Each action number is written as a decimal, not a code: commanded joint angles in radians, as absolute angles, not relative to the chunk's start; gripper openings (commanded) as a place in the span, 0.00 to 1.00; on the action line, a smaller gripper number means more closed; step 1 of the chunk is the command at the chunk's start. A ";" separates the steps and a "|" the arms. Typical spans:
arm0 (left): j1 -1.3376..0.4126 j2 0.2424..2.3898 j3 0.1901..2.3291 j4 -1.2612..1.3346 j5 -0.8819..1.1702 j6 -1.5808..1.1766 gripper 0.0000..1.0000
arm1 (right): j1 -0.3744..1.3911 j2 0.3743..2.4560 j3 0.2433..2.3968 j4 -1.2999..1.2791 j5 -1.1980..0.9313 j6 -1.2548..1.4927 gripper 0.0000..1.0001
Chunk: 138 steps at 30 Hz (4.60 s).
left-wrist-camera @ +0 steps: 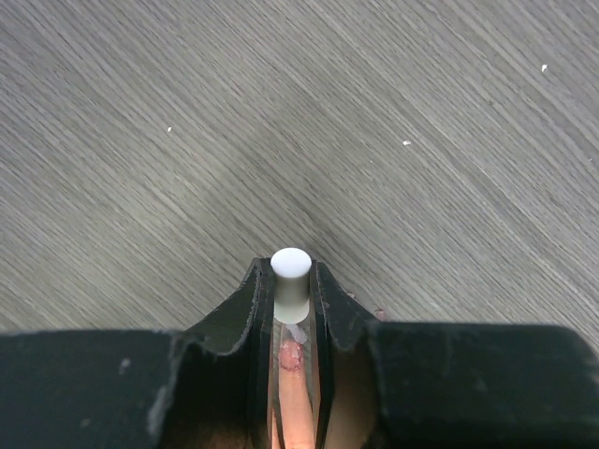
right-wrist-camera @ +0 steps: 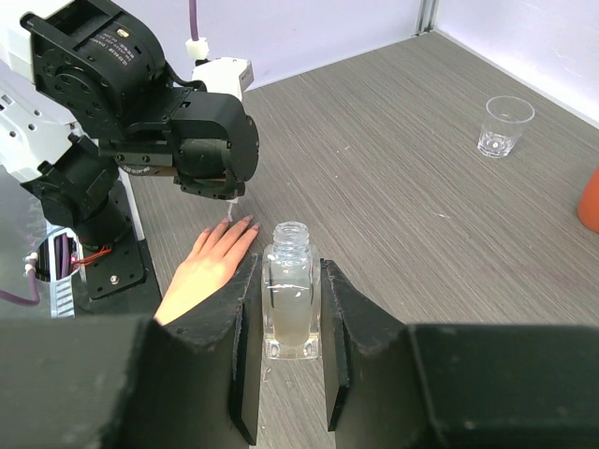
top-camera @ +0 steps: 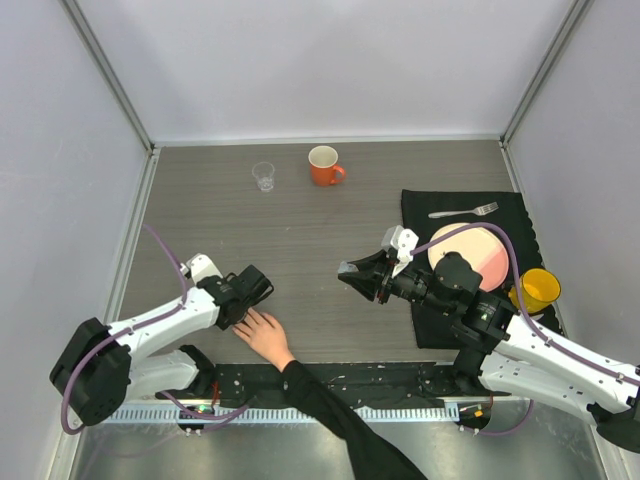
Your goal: Paint the nails
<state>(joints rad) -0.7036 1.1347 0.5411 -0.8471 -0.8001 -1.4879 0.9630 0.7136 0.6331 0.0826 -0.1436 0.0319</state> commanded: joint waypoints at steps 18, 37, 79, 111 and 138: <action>-0.698 1.100 0.561 -0.933 -0.773 -1.528 0.00 | 0.962 0.698 0.635 0.152 -0.156 0.040 0.01; -0.698 1.042 0.551 -0.836 -0.770 -1.459 0.00 | 0.963 0.706 0.630 0.156 -0.158 0.041 0.01; -0.703 0.922 1.259 -0.451 0.138 -0.597 0.00 | 0.963 0.627 0.712 0.006 -0.133 0.067 0.01; -0.890 1.005 1.077 0.129 0.276 -0.581 0.00 | 0.963 0.640 0.735 0.072 -0.155 0.020 0.01; -0.936 1.040 1.078 0.137 0.265 -0.572 0.00 | 0.963 0.606 0.710 0.117 -0.115 0.017 0.01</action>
